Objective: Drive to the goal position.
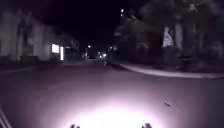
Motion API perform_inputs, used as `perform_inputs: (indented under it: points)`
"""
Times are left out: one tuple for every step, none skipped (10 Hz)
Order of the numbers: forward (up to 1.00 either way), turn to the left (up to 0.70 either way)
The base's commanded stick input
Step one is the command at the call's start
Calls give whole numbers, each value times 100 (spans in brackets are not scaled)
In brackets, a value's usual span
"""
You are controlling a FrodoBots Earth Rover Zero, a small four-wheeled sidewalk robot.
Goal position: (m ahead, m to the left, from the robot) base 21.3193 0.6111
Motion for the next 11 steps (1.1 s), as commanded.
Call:
perform_inputs:
  points:
    - [70,0]
    - [70,0]
    - [70,0]
    - [70,0]
    - [70,0]
    - [70,0]
    - [70,0]
    - [70,0]
    - [70,0]
    - [70,0]
    - [70,0]
